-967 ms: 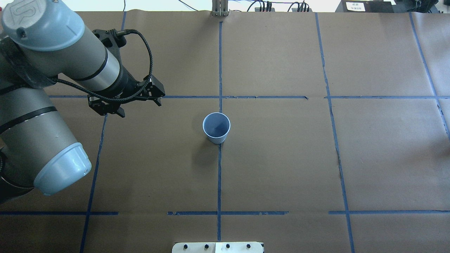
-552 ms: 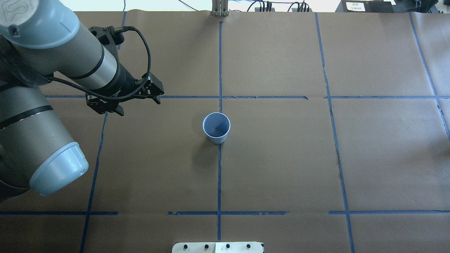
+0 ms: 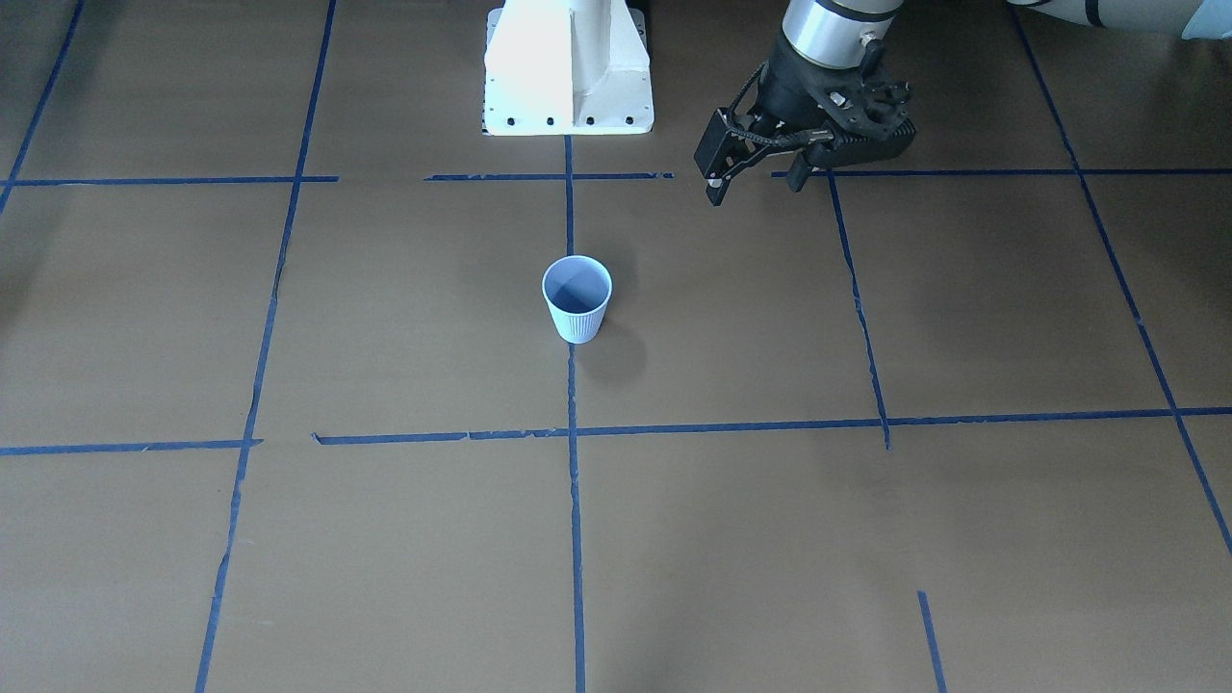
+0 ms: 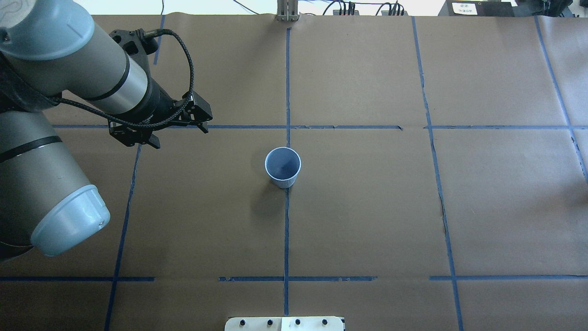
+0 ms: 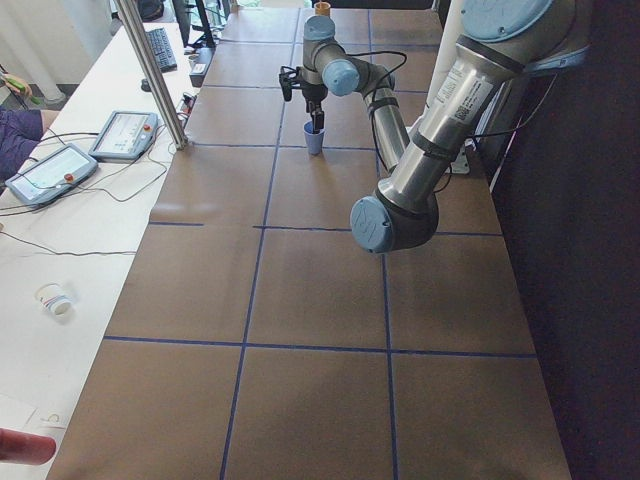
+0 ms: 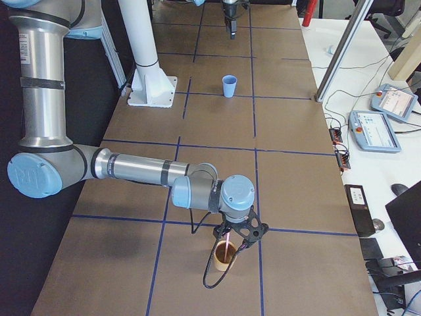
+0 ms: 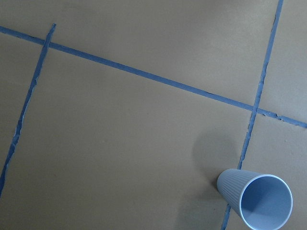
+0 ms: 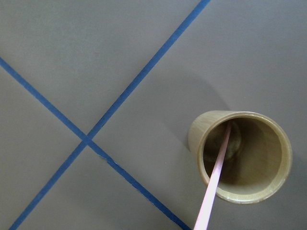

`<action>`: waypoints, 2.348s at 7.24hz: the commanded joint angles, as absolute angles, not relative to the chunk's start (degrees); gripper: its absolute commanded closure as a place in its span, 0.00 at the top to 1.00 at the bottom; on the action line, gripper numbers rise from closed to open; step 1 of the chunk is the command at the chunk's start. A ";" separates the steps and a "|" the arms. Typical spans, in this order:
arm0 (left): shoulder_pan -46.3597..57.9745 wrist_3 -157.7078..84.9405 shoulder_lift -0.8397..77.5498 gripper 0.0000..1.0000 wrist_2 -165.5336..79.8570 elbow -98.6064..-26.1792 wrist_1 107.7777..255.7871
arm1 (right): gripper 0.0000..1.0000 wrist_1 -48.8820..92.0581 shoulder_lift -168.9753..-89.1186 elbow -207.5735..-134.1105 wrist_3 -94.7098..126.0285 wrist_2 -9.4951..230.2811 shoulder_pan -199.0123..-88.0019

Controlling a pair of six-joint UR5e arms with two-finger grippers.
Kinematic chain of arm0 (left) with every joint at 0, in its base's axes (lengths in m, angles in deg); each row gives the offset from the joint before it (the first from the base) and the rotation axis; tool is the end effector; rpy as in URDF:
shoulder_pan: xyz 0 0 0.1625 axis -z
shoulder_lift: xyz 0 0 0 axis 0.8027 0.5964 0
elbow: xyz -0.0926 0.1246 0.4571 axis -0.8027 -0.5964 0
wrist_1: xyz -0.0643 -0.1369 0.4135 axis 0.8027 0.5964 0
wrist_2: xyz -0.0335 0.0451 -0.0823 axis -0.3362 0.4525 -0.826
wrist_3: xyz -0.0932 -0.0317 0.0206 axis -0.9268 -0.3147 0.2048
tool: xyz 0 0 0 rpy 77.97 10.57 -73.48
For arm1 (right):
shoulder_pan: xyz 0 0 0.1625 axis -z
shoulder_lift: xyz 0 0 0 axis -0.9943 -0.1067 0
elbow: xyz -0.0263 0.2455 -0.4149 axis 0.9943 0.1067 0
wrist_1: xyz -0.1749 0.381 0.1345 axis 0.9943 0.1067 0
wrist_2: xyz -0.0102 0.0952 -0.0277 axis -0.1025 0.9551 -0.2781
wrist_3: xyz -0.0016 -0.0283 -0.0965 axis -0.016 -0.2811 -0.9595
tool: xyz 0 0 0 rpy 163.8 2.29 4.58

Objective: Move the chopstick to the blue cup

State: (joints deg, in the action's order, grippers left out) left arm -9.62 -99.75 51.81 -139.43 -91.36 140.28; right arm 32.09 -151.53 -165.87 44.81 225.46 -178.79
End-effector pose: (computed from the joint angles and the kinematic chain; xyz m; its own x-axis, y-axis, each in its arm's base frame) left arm 0.3642 -0.4677 0.1791 0.5488 -0.2739 -0.7898 0.2502 0.9553 -0.1575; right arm 0.1007 -0.4900 0.7468 0.4027 0.7668 0.4999 -0.5345 0.6403 -0.5516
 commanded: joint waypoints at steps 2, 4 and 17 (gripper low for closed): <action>-7.17 -95.76 48.74 1.00 -139.43 -94.90 140.21 | 0.99 32.12 -151.09 -164.95 53.53 225.53 -178.89; -6.98 -95.74 48.82 1.00 -139.43 -95.00 140.21 | 0.99 32.03 -150.39 -164.42 55.93 225.53 -178.71; -6.98 -95.66 46.09 1.00 -139.43 -97.46 140.21 | 0.98 25.08 -154.51 -164.25 60.76 228.44 -178.71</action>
State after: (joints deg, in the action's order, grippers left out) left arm -6.91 -95.66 46.18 -139.43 -97.37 140.21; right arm 24.95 -154.43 -164.61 59.87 228.54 -178.73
